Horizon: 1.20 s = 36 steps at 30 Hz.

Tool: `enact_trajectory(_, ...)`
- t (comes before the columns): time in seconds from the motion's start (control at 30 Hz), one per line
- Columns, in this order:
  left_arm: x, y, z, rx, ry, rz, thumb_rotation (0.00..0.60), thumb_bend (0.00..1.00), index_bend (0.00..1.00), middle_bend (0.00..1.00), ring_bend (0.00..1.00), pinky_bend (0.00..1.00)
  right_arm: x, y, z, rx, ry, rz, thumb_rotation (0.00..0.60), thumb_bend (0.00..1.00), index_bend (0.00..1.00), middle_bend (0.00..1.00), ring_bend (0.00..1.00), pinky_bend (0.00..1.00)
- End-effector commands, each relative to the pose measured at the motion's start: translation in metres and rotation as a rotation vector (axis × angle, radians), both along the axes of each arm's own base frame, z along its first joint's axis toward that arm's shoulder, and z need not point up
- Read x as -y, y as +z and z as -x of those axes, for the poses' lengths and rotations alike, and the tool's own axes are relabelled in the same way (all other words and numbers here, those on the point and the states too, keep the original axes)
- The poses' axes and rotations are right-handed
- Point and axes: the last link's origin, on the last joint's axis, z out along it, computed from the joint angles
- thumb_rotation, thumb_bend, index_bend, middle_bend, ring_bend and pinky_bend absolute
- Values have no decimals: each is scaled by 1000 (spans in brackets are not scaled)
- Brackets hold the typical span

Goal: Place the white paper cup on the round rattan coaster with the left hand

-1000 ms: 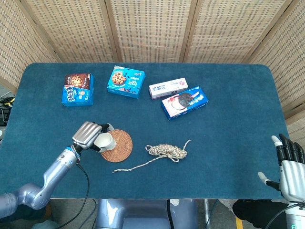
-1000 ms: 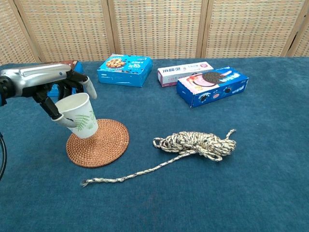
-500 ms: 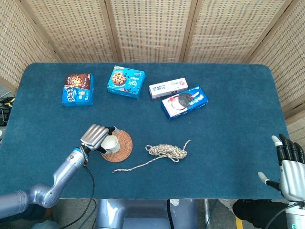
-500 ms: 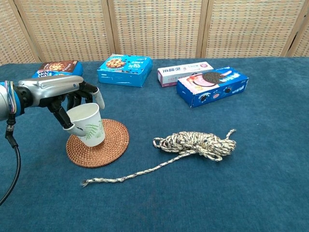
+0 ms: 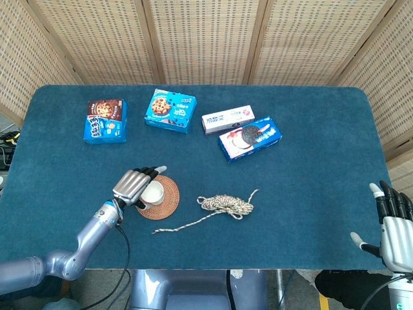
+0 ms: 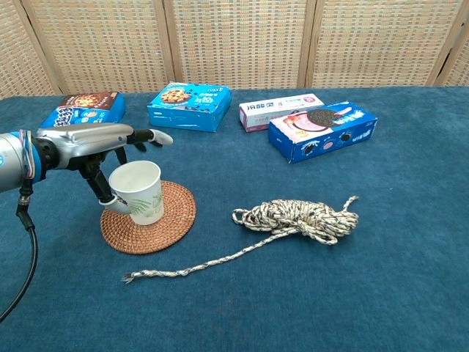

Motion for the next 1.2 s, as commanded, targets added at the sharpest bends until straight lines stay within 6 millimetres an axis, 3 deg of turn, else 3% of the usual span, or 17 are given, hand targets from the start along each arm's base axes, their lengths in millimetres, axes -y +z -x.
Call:
enact_trajectory(0.03,0,3,0,-9,-12,-9,600,2,0,2,34,198,0,0,0,0,0,1,600,0,16,0,0,0)
enact_trajectory(0.13,2,6,1,-23,-17,-5,600,0,0,0,5,164,-1,1,0,0,1,3,600,0,16,0,0,0)
enact_trajectory(0.27,3,17,5,-36,-13,-10,600,0,0,0,0,44,-1,1,-1,2,1,4,600,0,16,0,0,0)
enact_trajectory(0.4,7,42,12,-32,-9,-54,600,0,0,0,0,0,-1,1,-1,1,2,4,600,0,16,0,0,0)
enact_trajectory(0.47,12,65,20,-19,-6,-116,600,0,0,0,0,0,-1,1,-2,0,6,2,600,0,16,0,0,0)
enact_trajectory(0.73,55,130,74,54,55,-372,600,0,0,0,0,0,-3,0,-6,-2,12,4,600,0,14,0,0,0)
enact_trajectory(0.93,97,149,115,76,146,-463,600,0,0,0,0,0,-4,0,-6,-2,13,4,600,0,12,0,0,0)
enact_trajectory(1.2,133,160,138,84,202,-467,600,0,0,0,0,0,-4,2,-5,-2,12,9,600,0,12,0,0,0)
